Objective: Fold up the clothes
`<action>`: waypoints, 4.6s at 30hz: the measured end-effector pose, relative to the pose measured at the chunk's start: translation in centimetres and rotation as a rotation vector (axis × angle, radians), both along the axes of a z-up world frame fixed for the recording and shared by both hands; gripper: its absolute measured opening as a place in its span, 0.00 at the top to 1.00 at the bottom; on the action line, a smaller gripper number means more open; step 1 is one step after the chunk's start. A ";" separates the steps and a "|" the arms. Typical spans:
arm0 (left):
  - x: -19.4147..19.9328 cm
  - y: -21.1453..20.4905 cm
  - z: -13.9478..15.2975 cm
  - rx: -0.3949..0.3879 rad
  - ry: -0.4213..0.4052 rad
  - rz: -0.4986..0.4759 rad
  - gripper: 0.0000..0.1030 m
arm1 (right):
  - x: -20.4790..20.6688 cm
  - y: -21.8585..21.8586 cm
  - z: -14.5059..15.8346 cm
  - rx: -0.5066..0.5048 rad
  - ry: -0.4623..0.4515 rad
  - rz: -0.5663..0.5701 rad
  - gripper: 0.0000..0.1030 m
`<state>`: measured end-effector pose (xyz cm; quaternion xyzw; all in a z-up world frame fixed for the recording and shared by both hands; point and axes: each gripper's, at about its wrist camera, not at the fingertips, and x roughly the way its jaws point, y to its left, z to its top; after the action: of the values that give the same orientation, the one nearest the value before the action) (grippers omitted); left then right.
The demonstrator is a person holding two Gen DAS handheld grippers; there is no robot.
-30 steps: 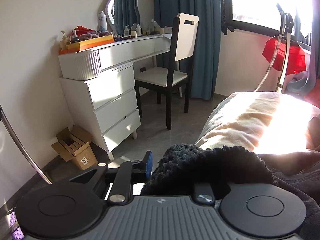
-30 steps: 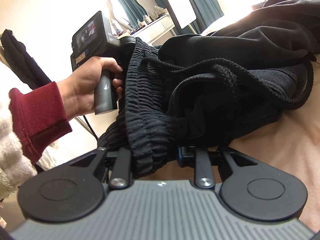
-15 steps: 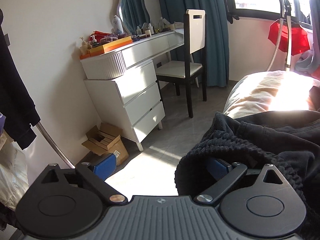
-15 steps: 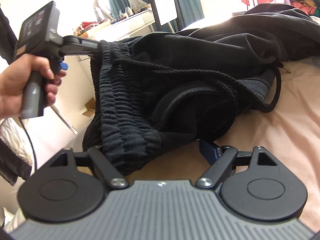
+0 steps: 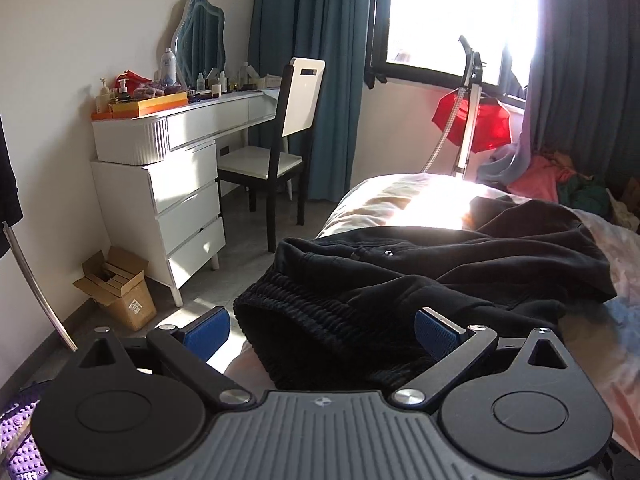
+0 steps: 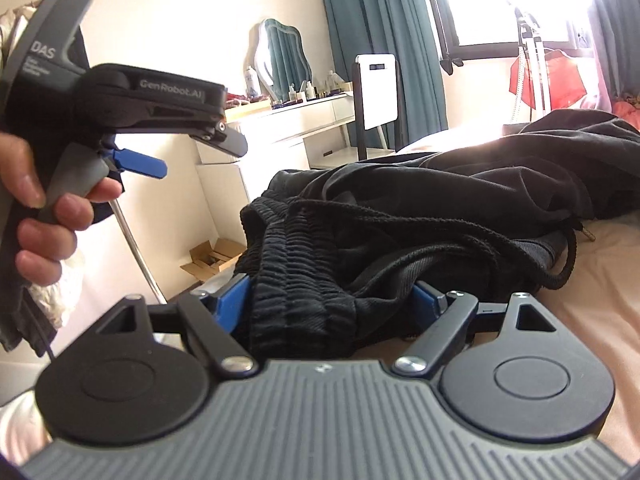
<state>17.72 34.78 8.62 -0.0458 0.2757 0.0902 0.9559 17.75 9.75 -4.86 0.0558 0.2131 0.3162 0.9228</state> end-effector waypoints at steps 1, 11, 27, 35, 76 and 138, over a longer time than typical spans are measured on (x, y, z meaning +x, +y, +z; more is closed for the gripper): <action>-0.4 -0.9 0.5 -0.007 -0.024 -0.009 0.03 | -0.7 -0.8 0.4 0.015 0.001 -0.002 0.18; -3.4 -12.6 1.4 -0.067 -0.180 -0.125 0.03 | -4.4 -13.8 6.8 0.037 -0.062 -0.076 0.20; -9.1 -31.9 -1.9 0.010 -0.241 -0.344 0.02 | -10.8 -29.2 8.4 0.146 -0.084 -0.339 0.20; -8.1 -34.0 -3.3 0.045 -0.201 -0.349 0.01 | -10.3 -31.4 8.2 0.224 -0.073 -0.385 0.20; 8.5 -18.8 -11.8 -0.416 -0.139 -0.026 0.01 | 26.3 -26.0 -10.1 1.108 0.673 -0.463 0.20; 8.4 -27.7 -11.4 -0.236 -0.249 -0.154 0.00 | 30.2 -37.4 16.6 0.252 -0.046 -0.622 0.88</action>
<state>26.10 7.07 -2.82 -0.1470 0.1664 -0.0225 0.9748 47.97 -27.66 11.70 0.2246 0.1242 0.0443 0.9655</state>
